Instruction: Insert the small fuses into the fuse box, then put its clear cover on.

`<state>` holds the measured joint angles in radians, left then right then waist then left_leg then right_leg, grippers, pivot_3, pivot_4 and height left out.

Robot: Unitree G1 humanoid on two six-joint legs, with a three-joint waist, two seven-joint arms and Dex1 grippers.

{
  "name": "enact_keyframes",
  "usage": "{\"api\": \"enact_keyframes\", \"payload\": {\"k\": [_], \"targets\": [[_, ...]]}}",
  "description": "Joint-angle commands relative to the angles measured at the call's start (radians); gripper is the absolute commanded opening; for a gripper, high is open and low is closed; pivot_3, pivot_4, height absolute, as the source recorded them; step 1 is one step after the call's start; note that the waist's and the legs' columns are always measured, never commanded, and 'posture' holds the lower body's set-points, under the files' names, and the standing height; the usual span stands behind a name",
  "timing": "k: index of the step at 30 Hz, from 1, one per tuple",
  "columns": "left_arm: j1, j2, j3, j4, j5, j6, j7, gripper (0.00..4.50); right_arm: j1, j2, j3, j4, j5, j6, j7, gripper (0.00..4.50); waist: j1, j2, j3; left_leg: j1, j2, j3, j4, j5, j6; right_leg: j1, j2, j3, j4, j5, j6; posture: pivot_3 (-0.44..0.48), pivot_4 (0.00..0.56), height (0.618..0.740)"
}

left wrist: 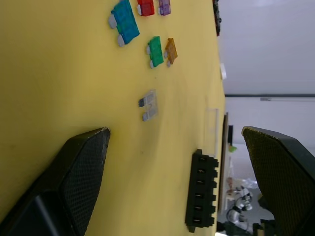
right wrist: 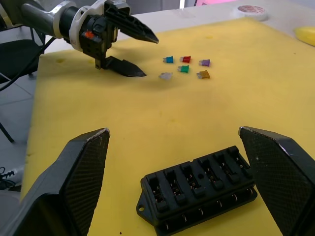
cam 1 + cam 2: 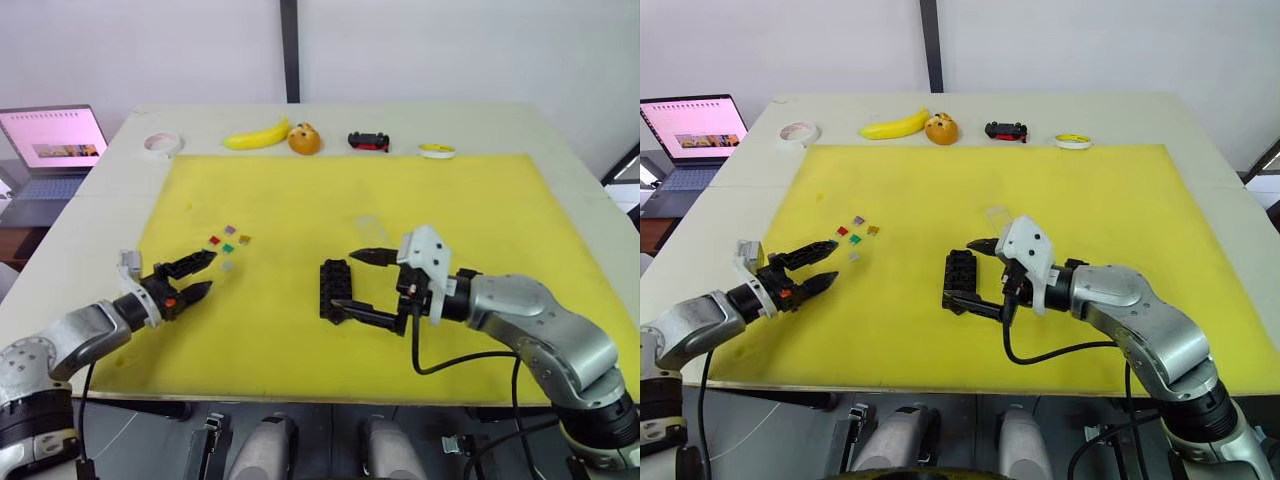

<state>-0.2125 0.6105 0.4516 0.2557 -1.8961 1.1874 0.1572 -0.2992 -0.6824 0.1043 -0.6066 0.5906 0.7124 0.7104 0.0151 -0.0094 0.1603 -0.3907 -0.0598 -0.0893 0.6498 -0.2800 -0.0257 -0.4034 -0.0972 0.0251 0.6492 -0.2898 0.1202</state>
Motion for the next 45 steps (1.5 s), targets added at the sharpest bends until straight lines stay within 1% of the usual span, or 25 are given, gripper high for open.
{"api": "enact_keyframes", "payload": {"k": [1, 6, 11, 24, 28, 32, 38, 45], "targets": [[-0.014, -0.017, -0.048, -0.001, -0.014, 0.006, 0.005, 4.5, -0.014, 0.012, -0.004, -0.025, -0.007, -0.015, -0.006, 4.45, 0.0, 0.0, 0.0, 0.0, 0.0, 0.0, 0.0, 0.0, 0.0, 0.0, 0.0, 0.0, 0.0, 0.0, 0.0, 0.0, 0.15, 0.74], [-0.027, -0.013, -0.053, 0.027, 0.013, 0.013, -0.016, 4.5, 0.0, 0.012, -0.01, -0.037, -0.009, -0.009, -0.013, 4.45, 0.0, 0.0, 0.0, 0.0, 0.0, 0.0, 0.0, 0.0, 0.0, 0.0, 0.0, 0.0, 0.0, 0.0, 0.0, 0.0, 0.15, 0.74], [-0.052, -0.032, -0.062, 0.036, 0.035, 0.005, -0.024, 4.5, 0.014, 0.009, -0.015, -0.042, -0.014, -0.011, -0.021, 4.45, 0.001, 0.0, 0.0, 0.0, -0.001, 0.0, 0.0, 0.0, 0.0, 0.0, 0.0, 0.0, 0.0, 0.0, 0.0, 0.0, 0.15, 0.74], [-0.085, -0.108, -0.063, 0.007, 0.086, -0.05, 0.043, 4.5, 0.037, 0.003, -0.033, -0.047, -0.013, -0.007, -0.034, 4.45, 0.01, 0.0, 0.0, 0.0, -0.001, -0.001, 0.0, 0.0, 0.0, 0.003, 0.0, 0.0, 0.0, 0.0, 0.0, 0.0, 0.15, 0.74], [-0.093, -0.118, -0.058, 0.007, 0.096, -0.055, 0.059, 4.5, 0.039, -0.001, -0.039, -0.047, -0.011, -0.006, -0.035, 4.45, 0.024, 0.0, 0.0, 0.0, -0.001, 0.0, 0.001, 0.0, 0.0, 0.003, 0.0, 0.0, 0.0, 0.0, 0.0, 0.0, 0.15, 0.74], [-0.091, -0.128, -0.062, 0.006, 0.098, -0.054, 0.063, 4.5, 0.041, -0.004, -0.044, -0.048, -0.011, -0.006, -0.034, 4.45, 0.025, 0.0, 0.0, 0.0, -0.002, 0.0, 0.001, 0.0, 0.0, 0.003, 0.0, 0.0, -0.001, 0.0, 0.0, 0.0, 0.15, 0.74], [-0.103, -0.143, -0.061, 0.028, 0.103, -0.051, 0.054, 4.5, 0.046, -0.008, -0.048, -0.051, -0.01, -0.005, -0.035, 4.45, 0.026, 0.0, 0.0, 0.0, -0.002, 0.0, 0.001, 0.0, 0.0, 0.004, 0.0, 0.0, -0.001, 0.0, 0.0, 0.0, 0.15, 0.74], [-0.121, -0.145, -0.063, 0.068, 0.149, -0.035, 0.019, 4.5, 0.048, -0.014, -0.052, -0.051, -0.009, -0.003, -0.032, 4.45, 0.027, 0.001, 0.0, 0.0, -0.002, -0.001, 0.001, 0.0, 0.0, 0.004, 0.0, -0.001, -0.001, 0.0, 0.0, 0.0, 0.15, 0.74]]}}
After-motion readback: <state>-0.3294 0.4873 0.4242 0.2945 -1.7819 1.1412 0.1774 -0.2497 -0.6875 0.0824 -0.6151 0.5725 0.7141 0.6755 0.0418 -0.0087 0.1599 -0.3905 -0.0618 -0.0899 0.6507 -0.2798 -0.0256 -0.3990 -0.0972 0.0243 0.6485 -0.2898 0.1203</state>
